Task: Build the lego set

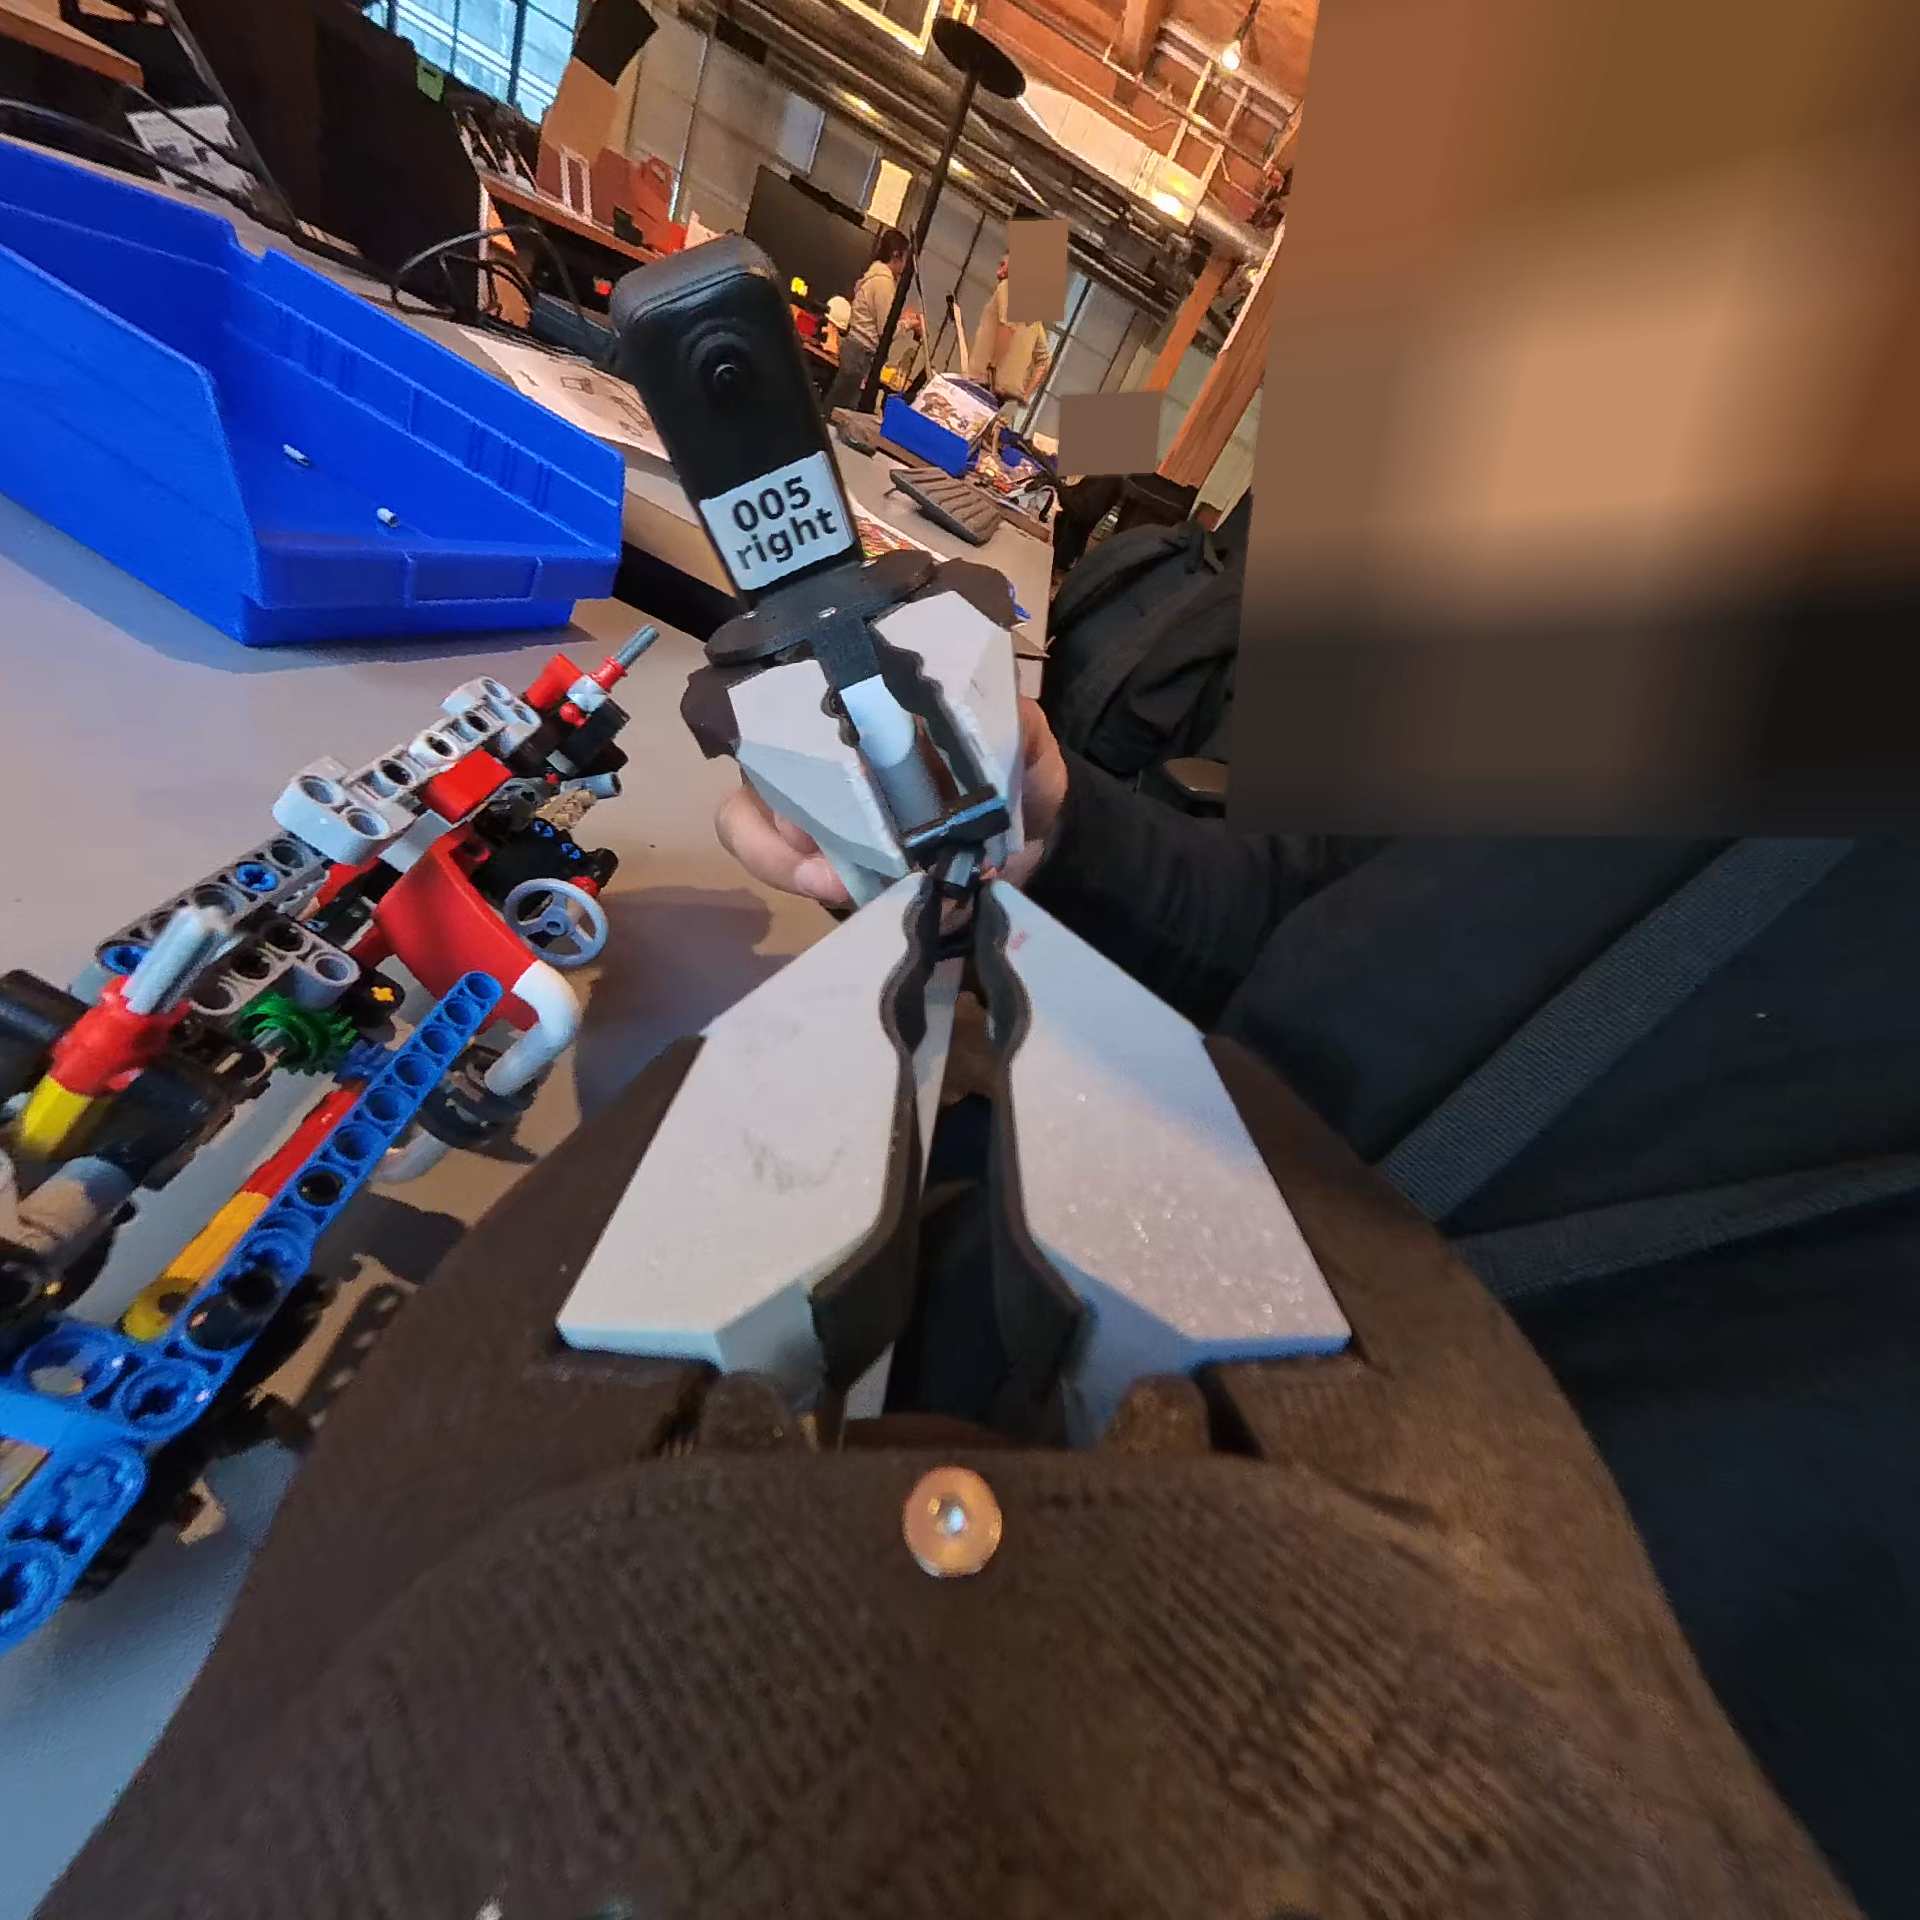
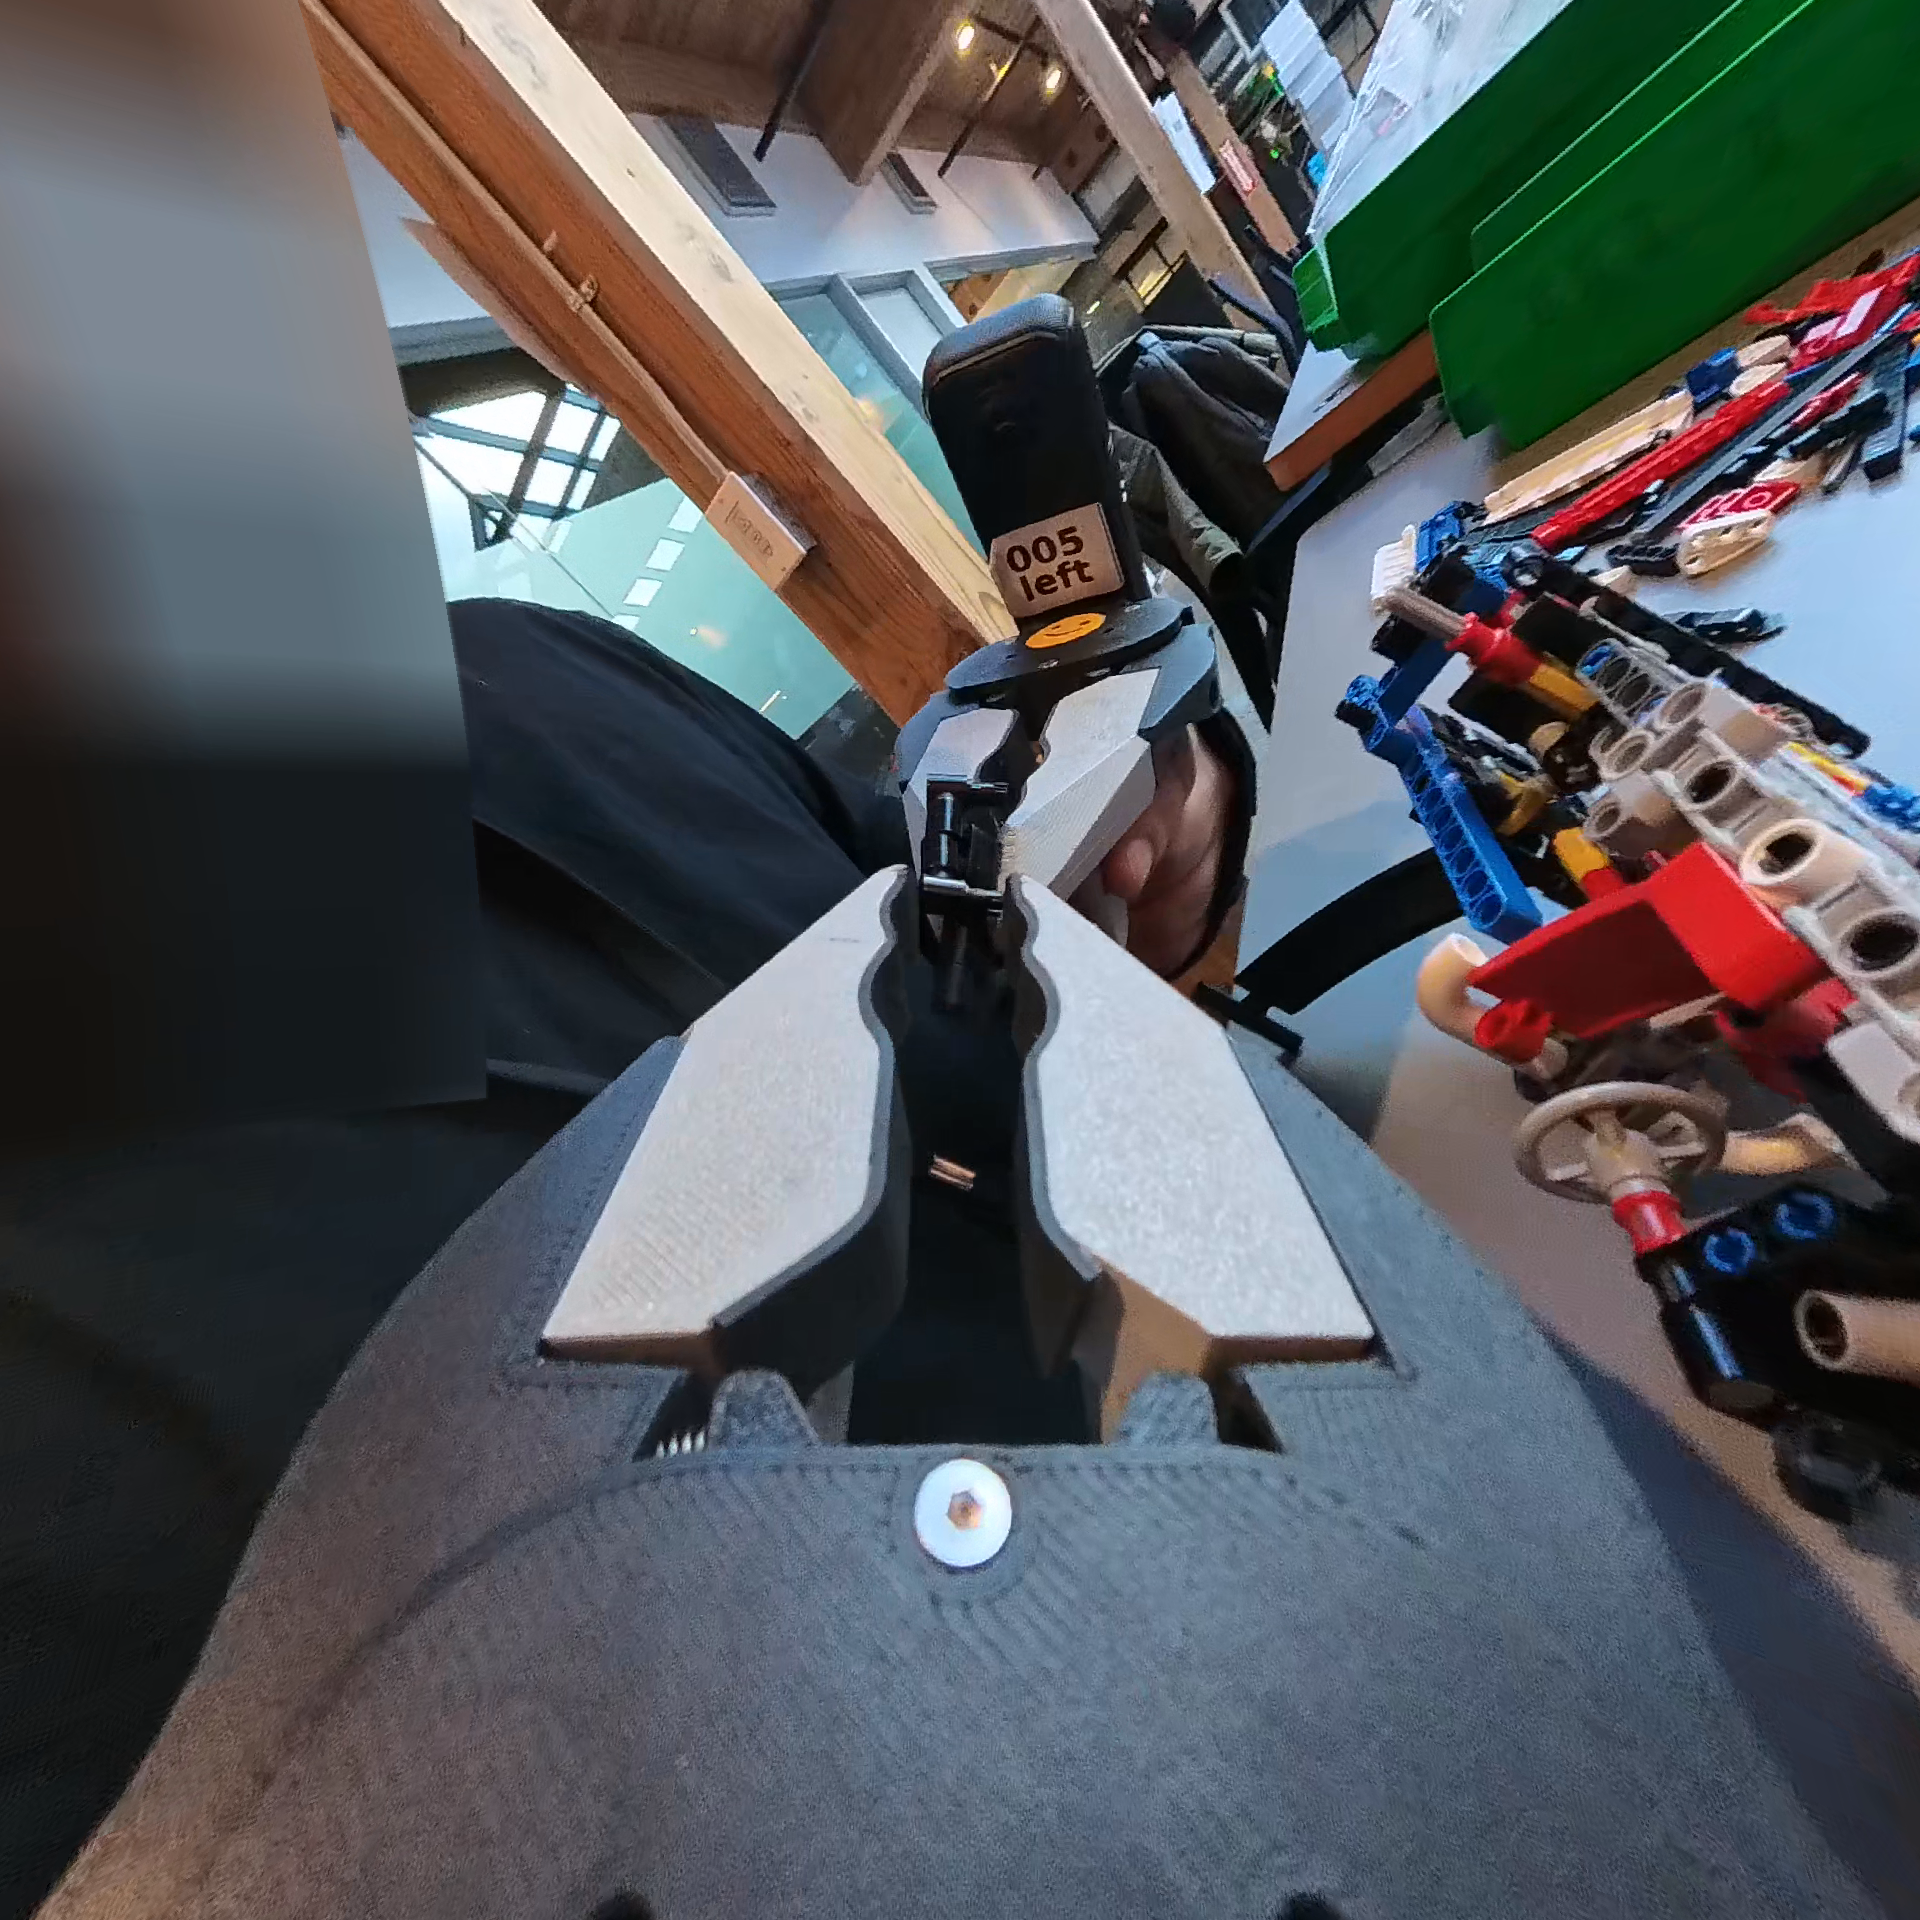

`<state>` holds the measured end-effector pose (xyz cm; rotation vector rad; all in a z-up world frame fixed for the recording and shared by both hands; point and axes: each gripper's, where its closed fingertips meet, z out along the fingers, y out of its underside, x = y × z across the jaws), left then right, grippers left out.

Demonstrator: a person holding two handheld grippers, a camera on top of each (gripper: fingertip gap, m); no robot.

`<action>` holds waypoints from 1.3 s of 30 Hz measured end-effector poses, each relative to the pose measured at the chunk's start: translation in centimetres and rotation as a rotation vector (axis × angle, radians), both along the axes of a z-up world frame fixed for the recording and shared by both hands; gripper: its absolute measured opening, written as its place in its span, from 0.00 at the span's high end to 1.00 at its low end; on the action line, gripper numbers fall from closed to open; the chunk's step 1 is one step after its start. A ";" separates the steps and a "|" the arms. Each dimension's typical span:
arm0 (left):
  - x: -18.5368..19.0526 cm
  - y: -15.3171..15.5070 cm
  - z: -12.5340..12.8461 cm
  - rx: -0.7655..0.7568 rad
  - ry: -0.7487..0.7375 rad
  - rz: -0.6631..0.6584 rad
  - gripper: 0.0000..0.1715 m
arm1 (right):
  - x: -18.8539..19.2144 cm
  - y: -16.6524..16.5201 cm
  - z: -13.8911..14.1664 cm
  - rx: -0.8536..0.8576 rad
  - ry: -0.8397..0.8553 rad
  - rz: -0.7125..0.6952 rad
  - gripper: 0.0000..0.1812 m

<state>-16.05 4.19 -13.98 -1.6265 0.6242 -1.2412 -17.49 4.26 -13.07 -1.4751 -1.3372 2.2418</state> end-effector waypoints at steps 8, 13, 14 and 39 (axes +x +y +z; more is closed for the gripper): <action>-1.3 1.7 -0.7 -0.071 -0.038 0.072 0.98 | -1.4 1.9 -0.8 0.549 0.014 -0.288 0.94; -1.7 1.9 -1.2 -0.075 -0.054 0.071 0.98 | -1.8 2.2 -1.3 0.742 0.009 -0.333 0.93; -1.7 1.9 -1.3 -0.063 -0.043 0.062 0.98 | -1.8 2.1 -1.3 0.698 -0.001 -0.293 0.93; -1.8 -0.1 -0.8 0.338 0.213 0.040 0.98 | -3.3 -1.3 0.7 0.371 0.075 -0.005 0.93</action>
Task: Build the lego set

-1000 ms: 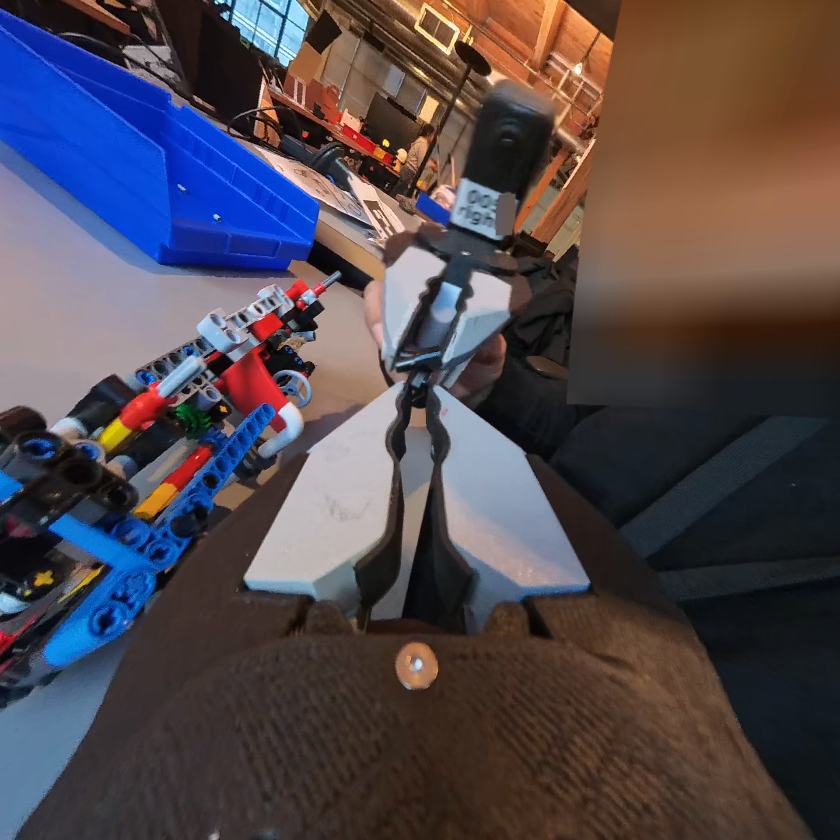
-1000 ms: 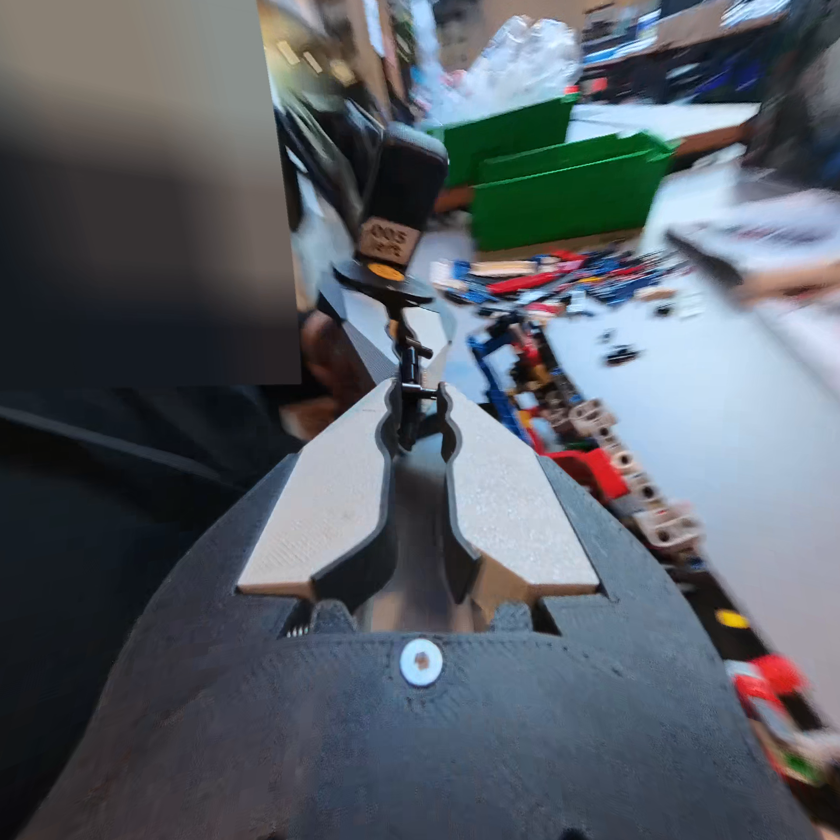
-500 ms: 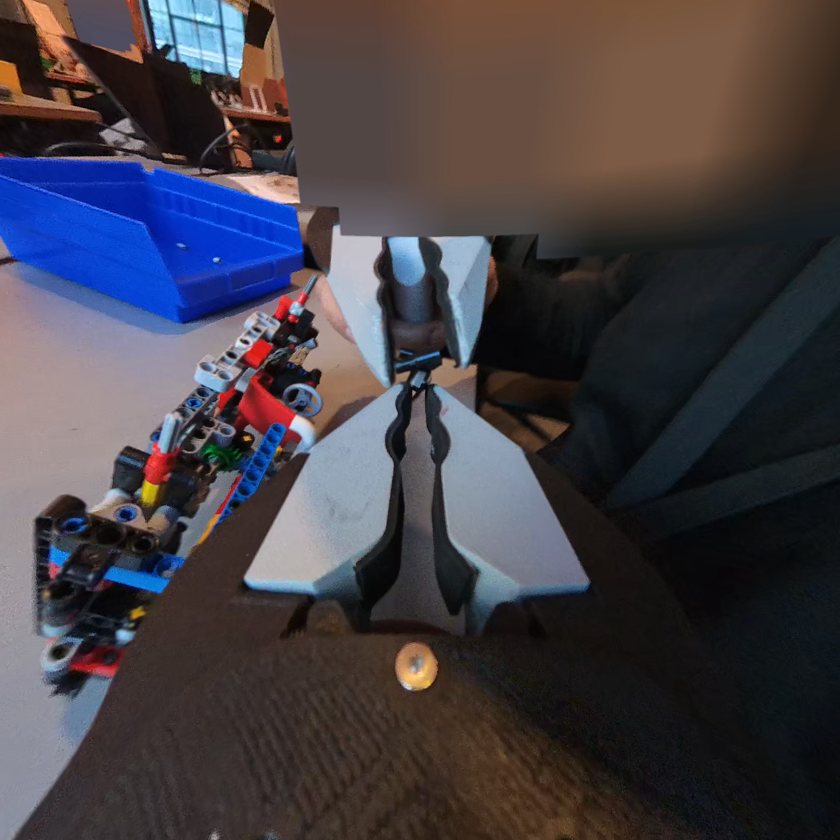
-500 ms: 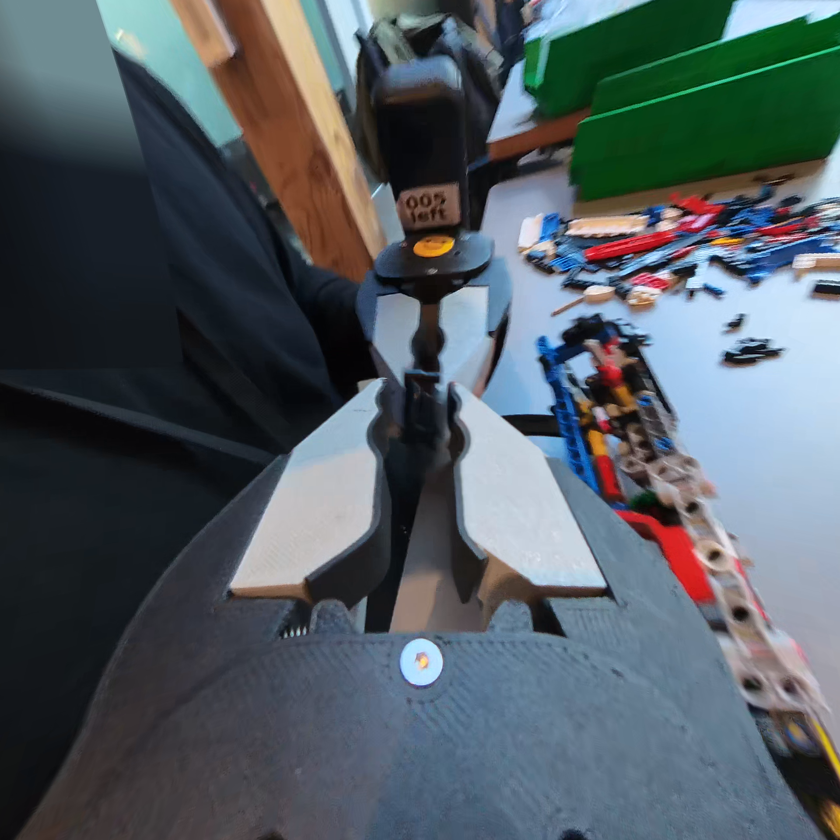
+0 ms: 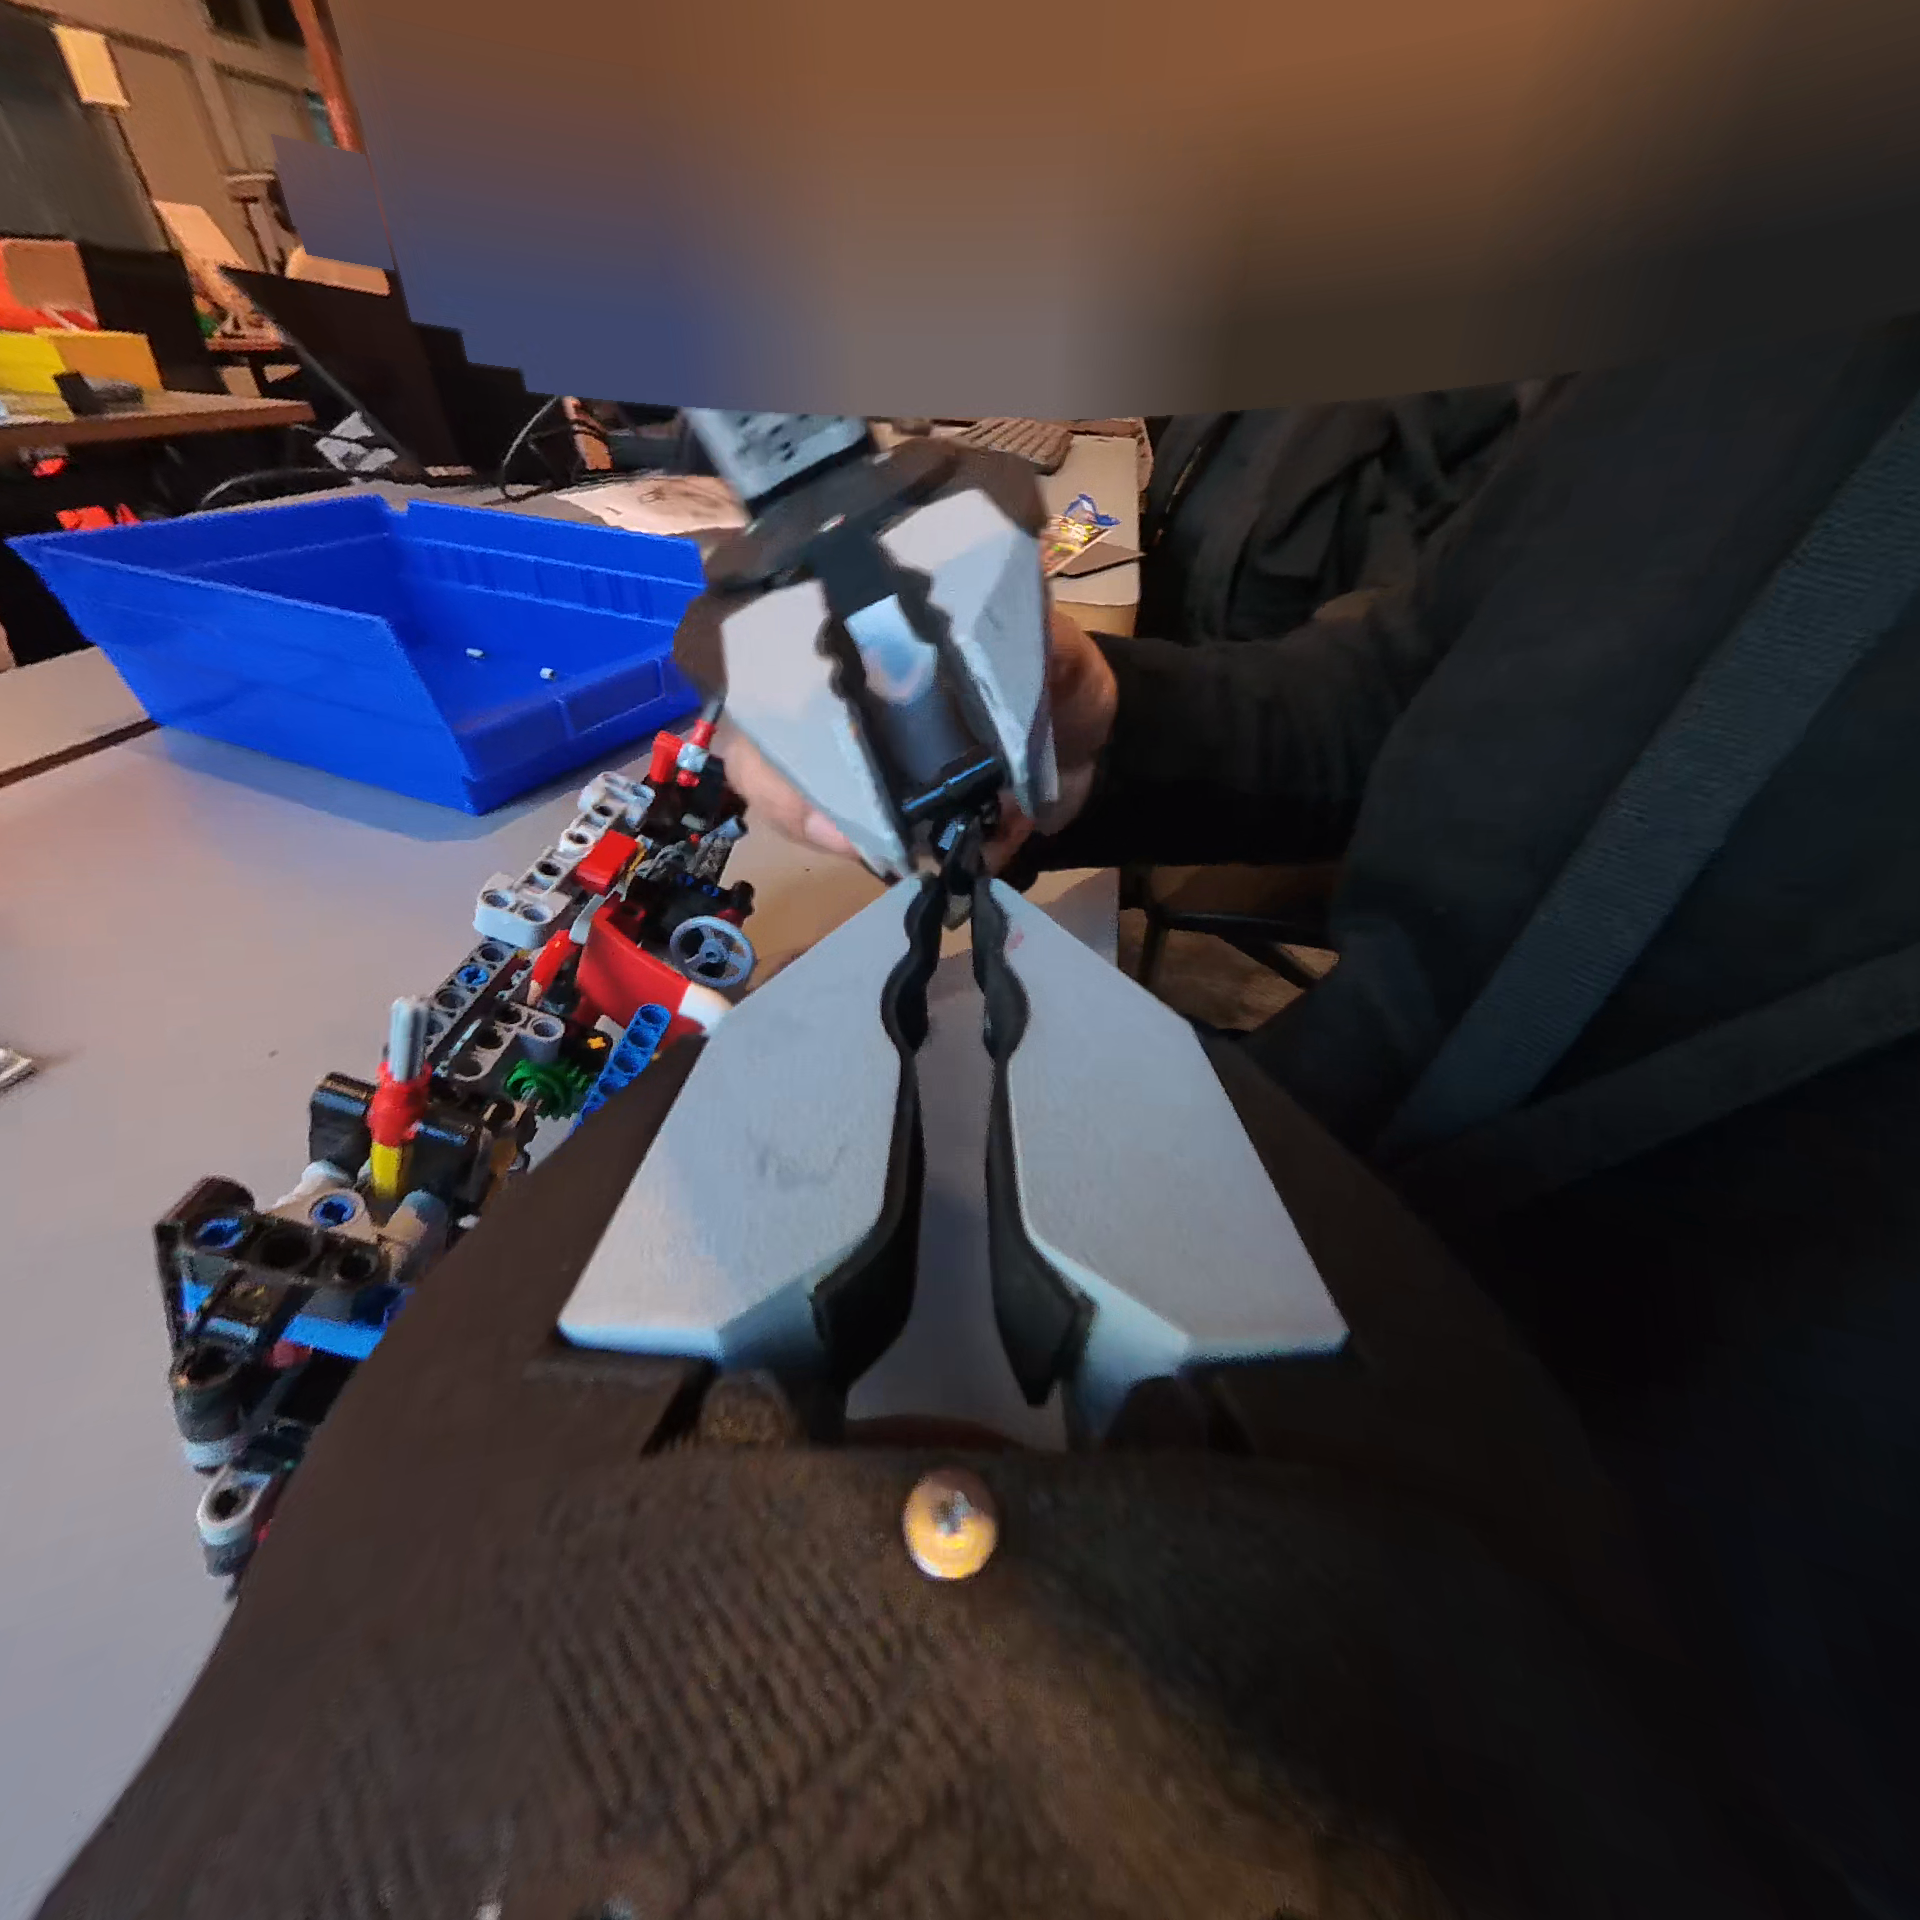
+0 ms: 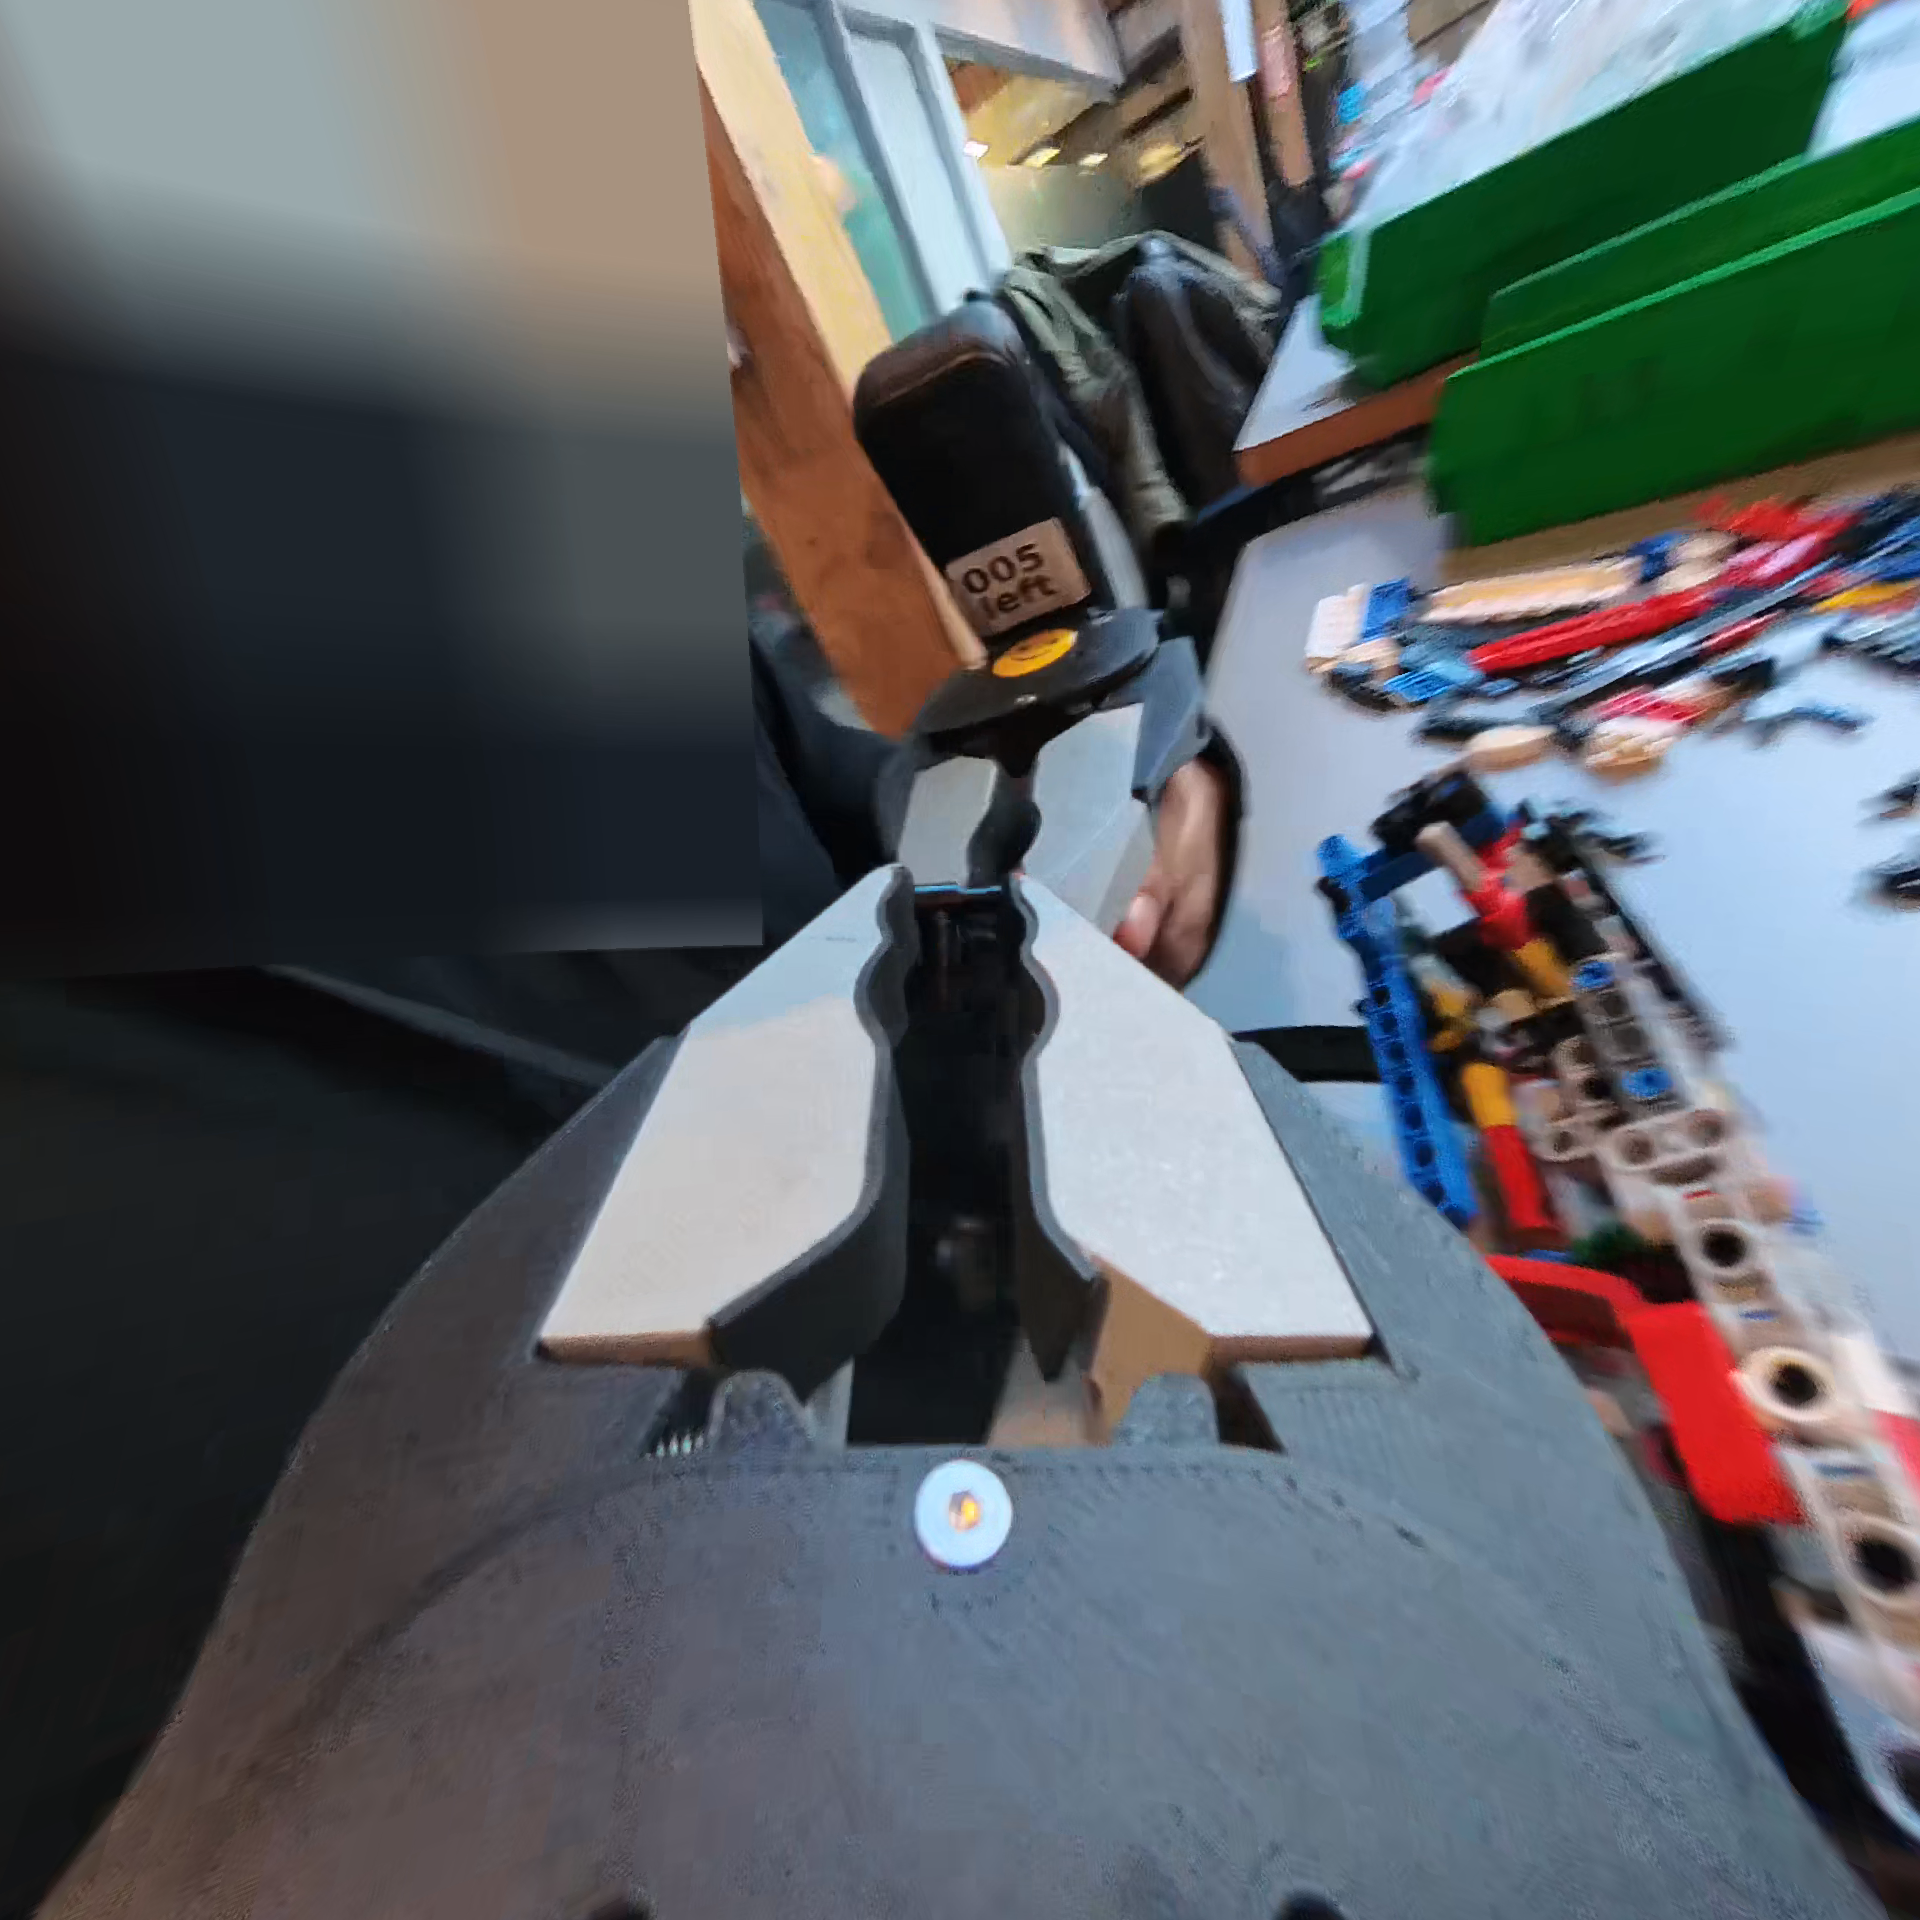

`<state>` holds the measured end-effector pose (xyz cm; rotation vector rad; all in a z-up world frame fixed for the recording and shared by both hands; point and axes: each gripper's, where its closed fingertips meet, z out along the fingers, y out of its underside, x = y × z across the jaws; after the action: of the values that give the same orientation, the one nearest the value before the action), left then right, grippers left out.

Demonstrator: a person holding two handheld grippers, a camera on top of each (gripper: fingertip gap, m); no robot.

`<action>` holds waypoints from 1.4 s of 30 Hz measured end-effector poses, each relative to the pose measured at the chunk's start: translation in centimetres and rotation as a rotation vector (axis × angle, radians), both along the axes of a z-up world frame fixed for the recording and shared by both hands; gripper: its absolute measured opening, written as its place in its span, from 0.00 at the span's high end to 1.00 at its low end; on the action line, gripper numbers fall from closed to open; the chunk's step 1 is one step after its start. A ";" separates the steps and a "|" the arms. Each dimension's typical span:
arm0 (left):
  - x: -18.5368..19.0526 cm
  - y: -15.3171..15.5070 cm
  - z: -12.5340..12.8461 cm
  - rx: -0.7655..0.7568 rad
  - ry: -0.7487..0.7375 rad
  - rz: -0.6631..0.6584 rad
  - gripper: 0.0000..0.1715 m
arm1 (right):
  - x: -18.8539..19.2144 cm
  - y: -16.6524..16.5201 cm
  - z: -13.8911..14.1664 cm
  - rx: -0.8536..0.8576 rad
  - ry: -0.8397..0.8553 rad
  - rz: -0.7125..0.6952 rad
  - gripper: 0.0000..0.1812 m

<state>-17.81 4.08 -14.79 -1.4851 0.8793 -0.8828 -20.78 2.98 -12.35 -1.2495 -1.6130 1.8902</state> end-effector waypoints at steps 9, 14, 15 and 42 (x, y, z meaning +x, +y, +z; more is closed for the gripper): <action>-0.6 1.4 -0.5 -0.159 -0.178 0.143 0.98 | -1.1 2.2 -1.1 0.536 0.023 -0.331 0.89; -1.5 0.9 -0.2 -0.232 -0.301 0.167 0.98 | 0.7 3.5 -1.0 0.511 0.024 -0.435 0.87; -1.8 0.8 -0.1 -0.241 -0.335 0.172 0.98 | 0.9 3.6 -1.7 0.486 -0.008 -0.440 0.87; -5.1 2.6 -2.7 -0.460 -0.371 0.297 0.97 | -1.4 3.6 -5.9 0.222 -0.328 -0.217 0.98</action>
<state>-22.94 6.71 -17.46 -1.7087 0.1770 -1.1349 -22.19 6.55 -18.21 -1.6226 -1.7057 1.3897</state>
